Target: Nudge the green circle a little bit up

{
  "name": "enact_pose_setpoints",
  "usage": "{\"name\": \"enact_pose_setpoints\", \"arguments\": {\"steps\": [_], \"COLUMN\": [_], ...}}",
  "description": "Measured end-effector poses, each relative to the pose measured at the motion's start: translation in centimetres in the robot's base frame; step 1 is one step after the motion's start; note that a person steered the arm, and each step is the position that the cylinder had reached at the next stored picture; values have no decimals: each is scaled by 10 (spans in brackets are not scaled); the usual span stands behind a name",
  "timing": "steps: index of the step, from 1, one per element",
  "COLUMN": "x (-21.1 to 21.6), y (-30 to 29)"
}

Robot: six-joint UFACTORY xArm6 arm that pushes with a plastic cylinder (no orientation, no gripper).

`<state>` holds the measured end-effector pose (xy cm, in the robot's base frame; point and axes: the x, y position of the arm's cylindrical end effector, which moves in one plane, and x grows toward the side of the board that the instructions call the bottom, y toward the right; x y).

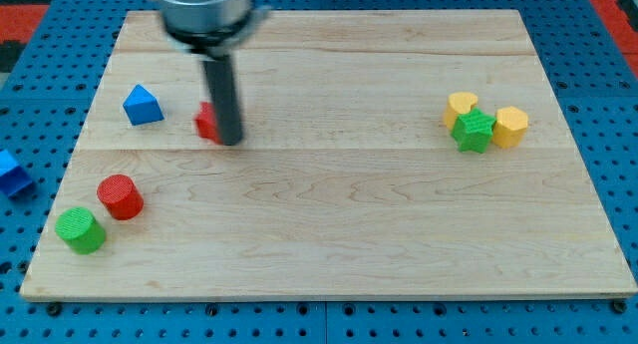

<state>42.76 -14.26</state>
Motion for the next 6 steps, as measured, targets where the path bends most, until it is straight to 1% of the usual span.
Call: {"name": "enact_pose_setpoints", "arguments": {"steps": [1, 2, 3, 4, 5, 6], "x": [1, 92, 186, 184, 157, 138], "y": [-17, 57, 6, -69, -97, -79]}}
